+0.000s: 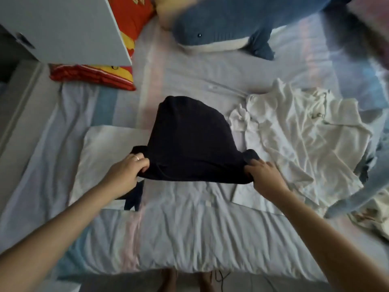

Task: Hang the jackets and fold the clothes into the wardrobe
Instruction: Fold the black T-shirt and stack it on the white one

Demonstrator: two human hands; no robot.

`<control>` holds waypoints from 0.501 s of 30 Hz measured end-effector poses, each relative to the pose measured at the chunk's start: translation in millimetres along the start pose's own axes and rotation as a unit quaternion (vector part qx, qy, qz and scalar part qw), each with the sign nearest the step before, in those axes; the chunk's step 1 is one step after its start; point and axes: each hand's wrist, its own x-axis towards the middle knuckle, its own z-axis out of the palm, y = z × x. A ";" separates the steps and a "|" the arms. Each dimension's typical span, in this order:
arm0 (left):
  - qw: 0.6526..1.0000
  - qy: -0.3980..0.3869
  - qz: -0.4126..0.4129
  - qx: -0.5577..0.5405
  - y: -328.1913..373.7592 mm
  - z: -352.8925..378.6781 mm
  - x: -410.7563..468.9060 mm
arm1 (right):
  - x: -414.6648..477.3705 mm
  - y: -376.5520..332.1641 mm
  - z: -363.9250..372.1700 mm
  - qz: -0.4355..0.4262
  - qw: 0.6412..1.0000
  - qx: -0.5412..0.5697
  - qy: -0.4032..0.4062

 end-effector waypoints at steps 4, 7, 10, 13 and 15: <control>0.964 -0.261 -0.029 -0.041 -13.6 97.9 -22.1 | 7.3 -16.6 92.0 -0.016 0.971 -0.034 -0.236; 0.925 -0.370 -0.065 -0.056 -9.1 138.6 -31.3 | 8.4 -26.6 135.0 -0.036 0.915 -0.032 -0.401; 0.896 -0.436 -0.071 -0.054 1.0 164.8 -27.9 | 11.7 -32.0 162.9 -0.036 0.856 -0.071 -0.511; 0.865 -0.490 -0.059 -0.094 -0.6 178.3 -19.4 | 19.7 -21.9 175.5 0.005 0.843 -0.012 -0.538; 0.883 -0.438 -0.072 -0.152 -8.8 181.2 -7.5 | 30.2 -7.9 176.7 0.064 0.885 0.095 -0.451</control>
